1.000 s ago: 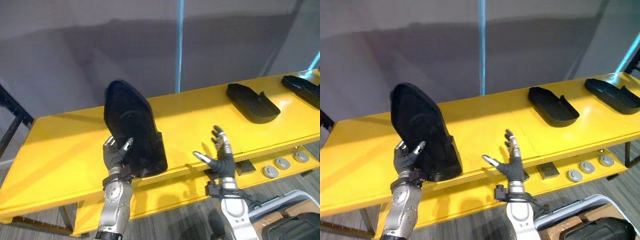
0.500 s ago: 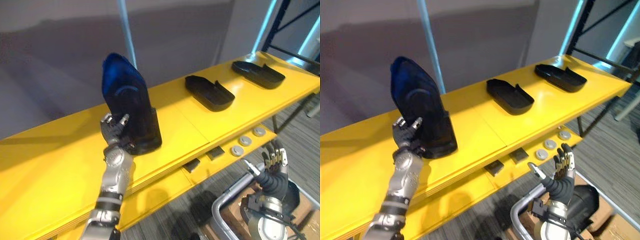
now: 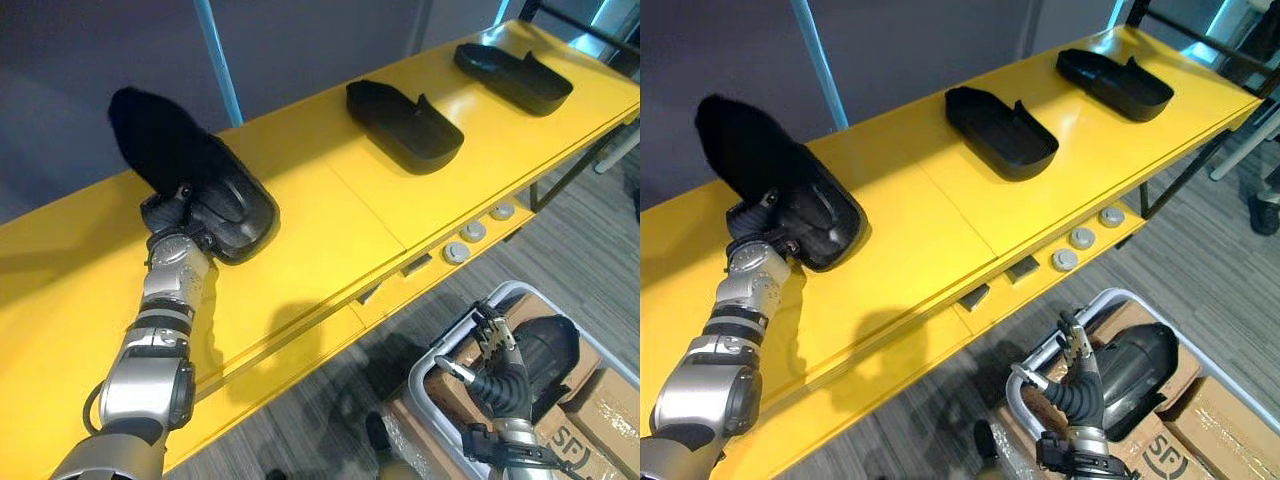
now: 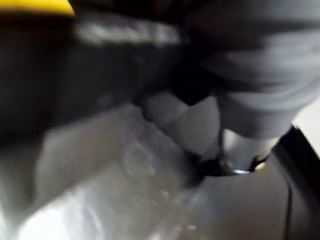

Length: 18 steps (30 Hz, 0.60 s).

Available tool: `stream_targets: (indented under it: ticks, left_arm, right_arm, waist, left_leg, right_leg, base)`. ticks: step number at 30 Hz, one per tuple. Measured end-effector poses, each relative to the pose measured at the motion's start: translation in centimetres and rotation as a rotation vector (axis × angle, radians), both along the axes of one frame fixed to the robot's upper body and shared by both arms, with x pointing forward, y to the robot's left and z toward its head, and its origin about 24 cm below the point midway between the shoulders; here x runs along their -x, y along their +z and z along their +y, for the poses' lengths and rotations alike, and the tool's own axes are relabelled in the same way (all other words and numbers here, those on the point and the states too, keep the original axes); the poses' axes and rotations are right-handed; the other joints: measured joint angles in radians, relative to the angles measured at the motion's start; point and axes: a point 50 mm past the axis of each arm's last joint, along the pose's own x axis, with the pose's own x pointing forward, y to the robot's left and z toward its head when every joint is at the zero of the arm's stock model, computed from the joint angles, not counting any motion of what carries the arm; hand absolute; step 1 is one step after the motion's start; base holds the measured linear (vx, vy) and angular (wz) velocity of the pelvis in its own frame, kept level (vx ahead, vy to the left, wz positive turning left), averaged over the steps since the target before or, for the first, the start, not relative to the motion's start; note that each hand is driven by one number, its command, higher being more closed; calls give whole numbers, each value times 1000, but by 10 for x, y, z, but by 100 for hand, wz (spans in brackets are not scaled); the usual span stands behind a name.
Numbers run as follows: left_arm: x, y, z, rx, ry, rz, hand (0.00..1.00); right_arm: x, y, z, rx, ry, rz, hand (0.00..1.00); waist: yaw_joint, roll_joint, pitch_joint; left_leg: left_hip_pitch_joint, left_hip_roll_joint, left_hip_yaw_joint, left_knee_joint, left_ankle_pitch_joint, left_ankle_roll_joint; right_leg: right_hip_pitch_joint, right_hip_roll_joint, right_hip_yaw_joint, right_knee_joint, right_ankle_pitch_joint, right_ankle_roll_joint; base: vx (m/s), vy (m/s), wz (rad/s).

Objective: Walk over and take plastic housings, then place them on the shelf

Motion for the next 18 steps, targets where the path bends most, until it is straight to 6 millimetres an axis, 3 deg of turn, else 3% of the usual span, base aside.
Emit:
stream_targets:
  ticks: [7, 8, 18]
  left_arm:
    - [-1, 0, 0, -54, -20, 22, 100]
    - [-1, -1, 0, -67, -31, 33, 0]
    - [-1, 0, 5, -311, -121, 116, 0]
  right_arm:
    - [-1, -2, 7, 4, 33, 9, 0]
    - [-1, -4, 7, 3, 34, 15, 0]
    - [-1, -10, 7, 2, 47, 46, 0]
  waist:
    - [3, -3, 21]
    - [6, -4, 22]
    - [23, -3, 23]
  left_leg:
    - [0, 1, -23, 13, 0, 0]
    - [0, 1, -25, 15, 0, 0]
    - [-1, 0, -28, 14, 1, 2]
  right_leg:
    - [18, -4, -22, 0, -1, -2]
    - [20, -4, -23, 0, -2, -2]
    - [20, -5, -25, 1, -2, -2]
  base:
    - [-1, 4, 9]
    - [-26, 4, 5]
    - [3, 4, 0]
